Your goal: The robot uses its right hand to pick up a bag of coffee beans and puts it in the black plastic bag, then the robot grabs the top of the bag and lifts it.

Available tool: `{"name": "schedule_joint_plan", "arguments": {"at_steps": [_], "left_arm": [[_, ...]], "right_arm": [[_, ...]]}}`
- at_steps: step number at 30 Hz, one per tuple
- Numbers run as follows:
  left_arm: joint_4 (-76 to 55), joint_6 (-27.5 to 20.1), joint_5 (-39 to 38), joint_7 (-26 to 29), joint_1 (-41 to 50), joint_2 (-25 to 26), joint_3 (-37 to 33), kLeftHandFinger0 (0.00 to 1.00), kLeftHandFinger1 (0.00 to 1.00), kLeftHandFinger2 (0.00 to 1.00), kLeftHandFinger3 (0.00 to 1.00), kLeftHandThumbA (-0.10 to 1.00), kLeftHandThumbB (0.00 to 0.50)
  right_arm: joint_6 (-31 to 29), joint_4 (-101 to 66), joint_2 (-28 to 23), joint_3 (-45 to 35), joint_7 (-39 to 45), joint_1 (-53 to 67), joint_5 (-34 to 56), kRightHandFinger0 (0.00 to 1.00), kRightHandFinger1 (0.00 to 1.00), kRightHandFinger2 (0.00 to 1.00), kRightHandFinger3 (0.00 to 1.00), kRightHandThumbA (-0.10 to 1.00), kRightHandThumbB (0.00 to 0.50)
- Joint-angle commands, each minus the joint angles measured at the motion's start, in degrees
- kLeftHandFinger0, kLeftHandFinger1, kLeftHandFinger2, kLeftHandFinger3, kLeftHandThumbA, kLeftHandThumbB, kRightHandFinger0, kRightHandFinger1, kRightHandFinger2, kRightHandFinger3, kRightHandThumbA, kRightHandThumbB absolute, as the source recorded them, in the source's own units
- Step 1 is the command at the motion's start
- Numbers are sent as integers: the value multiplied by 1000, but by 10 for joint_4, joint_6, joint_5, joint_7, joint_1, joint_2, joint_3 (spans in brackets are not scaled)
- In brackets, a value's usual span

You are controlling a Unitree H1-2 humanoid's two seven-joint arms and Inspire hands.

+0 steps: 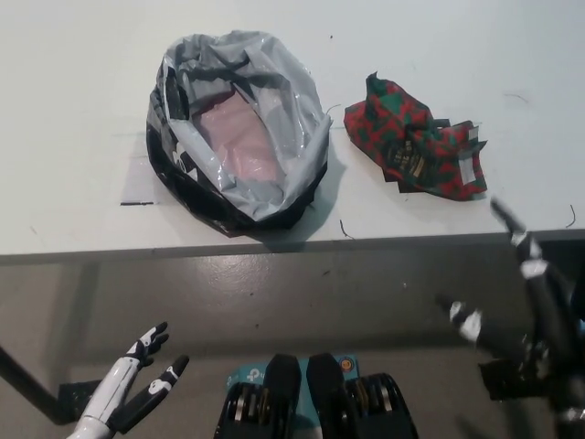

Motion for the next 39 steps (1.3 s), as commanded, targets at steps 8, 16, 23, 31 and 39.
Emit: {"name": "schedule_joint_plan", "arguments": {"at_steps": [8, 16, 23, 31, 39], "left_arm": [[-28, -22, 4, 1, 8, 2, 10, 1000, 1000, 1000, 1000, 832, 179], [-20, -31, 6, 3, 12, 1, 9, 1000, 1000, 1000, 1000, 843, 182], [-20, -32, 1, 2, 14, -2, 9, 1000, 1000, 1000, 1000, 835, 191], [-16, -42, 0, 0, 15, -2, 9, 1000, 1000, 1000, 1000, 834, 185], [-21, -37, 5, -2, 13, 0, 9, 1000, 1000, 1000, 1000, 839, 187]], "right_arm": [[315, 49, -114, 44, 224, -413, -197, 1000, 1000, 1000, 1000, 901, 474], [340, 276, -91, 108, 229, -542, -178, 1000, 1000, 1000, 1000, 872, 481], [343, 465, -47, 111, 214, -612, -149, 1000, 1000, 1000, 1000, 842, 499], [328, 634, -12, 123, 189, -668, -109, 1000, 1000, 1000, 1000, 906, 499], [312, 749, 9, 112, 152, -684, -91, 1000, 1000, 1000, 1000, 909, 500]]}}
